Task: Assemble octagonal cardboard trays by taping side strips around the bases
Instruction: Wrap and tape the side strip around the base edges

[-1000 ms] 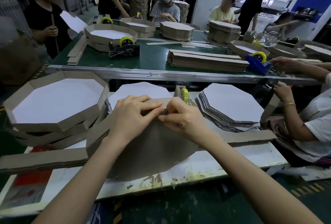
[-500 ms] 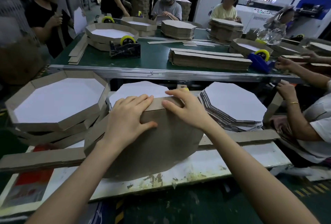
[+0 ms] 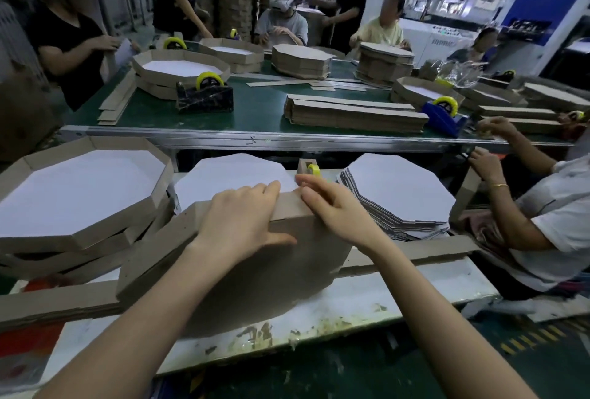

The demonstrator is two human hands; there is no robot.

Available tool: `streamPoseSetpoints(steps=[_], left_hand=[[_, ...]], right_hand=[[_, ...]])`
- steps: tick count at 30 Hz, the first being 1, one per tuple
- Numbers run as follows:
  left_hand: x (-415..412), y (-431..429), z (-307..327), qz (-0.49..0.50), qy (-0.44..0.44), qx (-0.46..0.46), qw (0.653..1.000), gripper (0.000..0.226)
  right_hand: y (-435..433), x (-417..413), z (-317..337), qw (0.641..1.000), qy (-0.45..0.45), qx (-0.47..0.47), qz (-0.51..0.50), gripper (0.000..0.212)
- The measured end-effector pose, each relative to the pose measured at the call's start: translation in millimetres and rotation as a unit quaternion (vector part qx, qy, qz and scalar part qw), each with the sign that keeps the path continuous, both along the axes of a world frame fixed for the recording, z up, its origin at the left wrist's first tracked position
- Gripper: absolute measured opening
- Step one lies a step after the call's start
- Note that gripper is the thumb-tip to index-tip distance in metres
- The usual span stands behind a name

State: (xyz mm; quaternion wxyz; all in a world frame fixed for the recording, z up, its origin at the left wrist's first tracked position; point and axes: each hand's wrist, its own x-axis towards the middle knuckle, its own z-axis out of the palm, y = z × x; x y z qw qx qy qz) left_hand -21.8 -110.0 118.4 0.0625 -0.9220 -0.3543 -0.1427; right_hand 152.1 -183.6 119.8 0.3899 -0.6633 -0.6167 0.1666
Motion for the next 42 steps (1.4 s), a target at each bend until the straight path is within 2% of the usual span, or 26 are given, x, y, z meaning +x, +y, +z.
streamPoseSetpoints(steps=[3,7,10,12,15,18,22,26,29,33,42], left_hand=[[-16,0,-1,-0.011,-0.029,0.014,0.999,0.087],[-52,8,0,-0.018,-0.138,-0.032,0.99,0.09],[-77,19,-11,-0.001,-0.224,-0.082,0.971,0.097],[-92,23,-27,0.007,-0.264,-0.148,0.953,0.1],[-110,22,-58,0.018,-0.307,-0.219,0.926,0.089],[-123,22,-71,0.024,-0.341,-0.241,0.908,0.078],[-126,18,-69,0.041,-0.323,-0.235,0.916,0.079],[-104,6,-48,0.013,-0.295,-0.155,0.943,0.088],[-83,-1,-29,-0.028,-0.272,-0.113,0.955,0.075],[-72,-4,-22,-0.069,-0.268,-0.119,0.954,0.049],[-72,-3,-20,-0.084,-0.264,-0.143,0.95,0.035]], right_hand=[[-3,11,7,0.997,0.054,-0.038,-0.025,0.029],[-2,18,28,0.994,0.0,-0.106,-0.012,0.045],[6,11,44,0.996,-0.019,-0.089,0.011,0.052],[13,4,52,0.996,-0.011,-0.076,0.037,0.041],[25,-10,52,0.988,-0.037,-0.115,0.097,0.02],[34,-23,39,0.983,-0.039,-0.127,0.127,0.021],[39,-26,30,0.987,-0.001,-0.108,0.123,0.019],[36,-18,28,0.987,-0.012,-0.112,0.116,0.019],[32,-18,26,0.989,0.0,-0.104,0.107,0.018],[27,-13,24,0.991,-0.005,-0.089,0.096,0.018],[30,-6,23,0.988,0.031,-0.112,0.097,0.02]])
